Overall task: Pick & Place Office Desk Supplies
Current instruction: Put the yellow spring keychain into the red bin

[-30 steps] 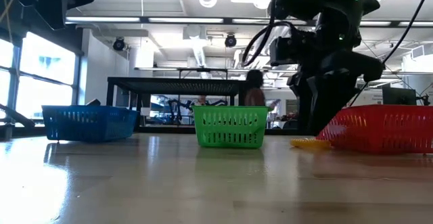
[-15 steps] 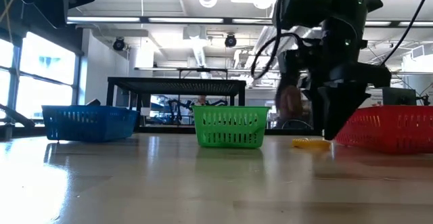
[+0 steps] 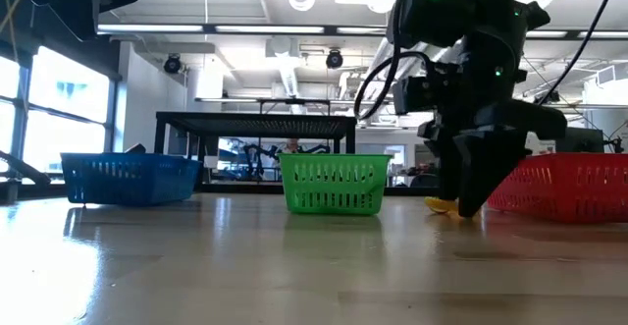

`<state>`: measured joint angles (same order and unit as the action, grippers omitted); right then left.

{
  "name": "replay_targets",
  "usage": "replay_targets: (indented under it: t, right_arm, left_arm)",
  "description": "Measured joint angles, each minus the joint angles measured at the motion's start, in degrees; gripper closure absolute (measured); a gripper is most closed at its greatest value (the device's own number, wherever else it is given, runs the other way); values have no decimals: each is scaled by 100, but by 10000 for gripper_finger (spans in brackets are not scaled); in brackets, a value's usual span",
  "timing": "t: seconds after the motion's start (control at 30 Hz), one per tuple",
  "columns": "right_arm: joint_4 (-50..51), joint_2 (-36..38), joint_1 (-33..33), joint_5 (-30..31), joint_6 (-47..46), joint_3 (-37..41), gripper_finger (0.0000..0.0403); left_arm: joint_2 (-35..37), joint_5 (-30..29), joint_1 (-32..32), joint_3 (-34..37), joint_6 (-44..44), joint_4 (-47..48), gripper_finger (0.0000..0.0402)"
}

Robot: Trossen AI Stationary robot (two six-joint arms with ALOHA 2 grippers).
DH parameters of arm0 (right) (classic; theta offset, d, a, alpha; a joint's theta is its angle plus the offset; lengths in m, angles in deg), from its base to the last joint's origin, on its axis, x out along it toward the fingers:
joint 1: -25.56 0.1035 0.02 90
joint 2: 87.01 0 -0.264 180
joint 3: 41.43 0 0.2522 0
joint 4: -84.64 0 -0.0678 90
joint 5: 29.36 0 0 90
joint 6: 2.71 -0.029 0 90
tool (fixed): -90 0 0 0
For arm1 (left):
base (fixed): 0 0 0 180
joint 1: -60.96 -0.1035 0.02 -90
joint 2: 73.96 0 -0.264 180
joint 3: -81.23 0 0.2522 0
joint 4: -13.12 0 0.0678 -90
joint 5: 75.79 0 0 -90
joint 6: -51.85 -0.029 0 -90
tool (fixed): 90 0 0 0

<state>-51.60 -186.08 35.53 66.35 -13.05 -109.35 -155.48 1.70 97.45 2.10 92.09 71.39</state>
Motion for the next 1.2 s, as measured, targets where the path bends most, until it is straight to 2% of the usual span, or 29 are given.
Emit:
replay_targets:
  t: [0.27,0.37,0.53,0.7,0.77,0.93,1.07,1.2]
  right_arm:
    - [-74,-221,-61,-82,-63,-21,189]
    - [-53,-225,-173,-230,-164,-20,205]
    - [-66,-236,-354,-218,-189,-10,268]
    - [-105,-208,-372,40,-87,-10,365]
    - [5,-114,-297,263,-68,-36,386]
    - [1084,233,199,1044,-616,-732,387]
    - [2114,422,815,1356,-1202,-1407,387]
    - [3278,622,1344,1930,-2084,-1779,387]
  left_arm:
    - [-2,-17,0,0,0,-4,238]
    - [-2,-46,0,0,-2,-4,238]
    - [-2,-133,0,0,-2,-3,238]
    - [-2,-133,0,0,-2,-4,238]
    - [-2,-133,0,0,-2,-4,238]
    - [-2,-133,2,24,-2,-27,238]
    - [-2,-129,0,116,1,-43,238]
    - [-2,-129,1,274,28,-125,238]
